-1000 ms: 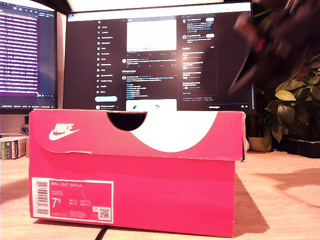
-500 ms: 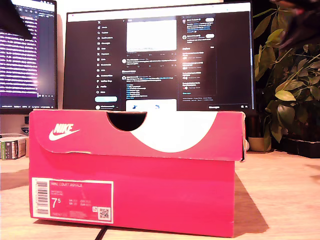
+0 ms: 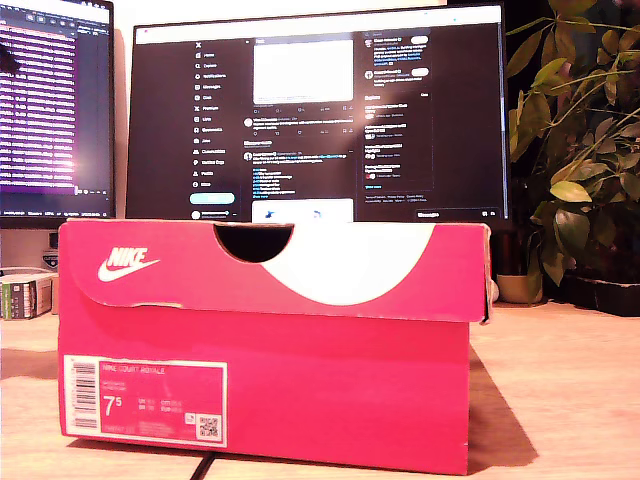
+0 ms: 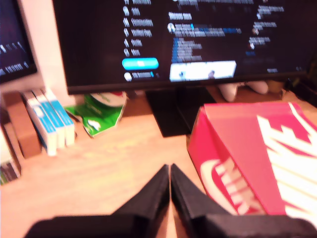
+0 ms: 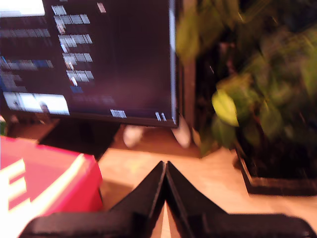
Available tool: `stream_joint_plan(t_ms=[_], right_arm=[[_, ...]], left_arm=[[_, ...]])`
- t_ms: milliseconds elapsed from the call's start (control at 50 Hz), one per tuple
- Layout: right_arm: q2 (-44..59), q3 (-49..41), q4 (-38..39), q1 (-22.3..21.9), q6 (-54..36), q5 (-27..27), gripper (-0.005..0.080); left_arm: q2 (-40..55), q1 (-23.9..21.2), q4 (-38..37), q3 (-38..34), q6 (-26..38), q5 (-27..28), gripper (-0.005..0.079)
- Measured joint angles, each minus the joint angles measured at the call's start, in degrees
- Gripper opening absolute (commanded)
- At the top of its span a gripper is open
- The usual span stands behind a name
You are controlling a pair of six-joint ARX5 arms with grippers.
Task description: Close the red shoebox by pushing the lid with your left arm and holding the box in place with your right arm
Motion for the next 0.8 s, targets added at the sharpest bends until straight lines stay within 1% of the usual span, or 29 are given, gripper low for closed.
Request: stream_joint_plan(t_ms=[160,180,320,400,420,600,800], right_arm=[[-6.67,-2.6,0.81,0.0,0.81,0.68,-0.0012],[-7.45,-2.8,0.79,0.02,0.81,0.85,-0.0012],[-11.56,-5.99,1.27,0.26,0.81,1.64,-0.0012],[-13.09,-9.4,1.16,1.05,0.83,1.86,-0.0012],[-13.4,-10.29,1.11,1.31,0.83,1.86,-0.0012],[-16.57,-15.58,0.26,3.21,0.83,1.9,-0.0012],[-23.02,-18.88,1.05,4.66,0.85,5.29,-0.0012]], left_arm=[[-6.21,0.11,5.29,-6.1,0.0,-0.87,-0.0019],[-7.04,0.11,6.01,-6.75,-1.95,-1.22,-0.0019],[-11.1,0.09,10.67,-11.06,-1.95,-2.62,-0.0019],[-12.2,-0.35,11.93,-13.9,-1.95,-3.43,-0.0019],[-12.31,-0.55,12.15,-14.71,-5.18,-3.67,-0.0019],[-14.56,-2.08,14.23,-22.03,-5.92,-4.98,-0.0019],[-20.06,-4.0,18.08,-24.87,-6.78,-8.13,-0.0019]])
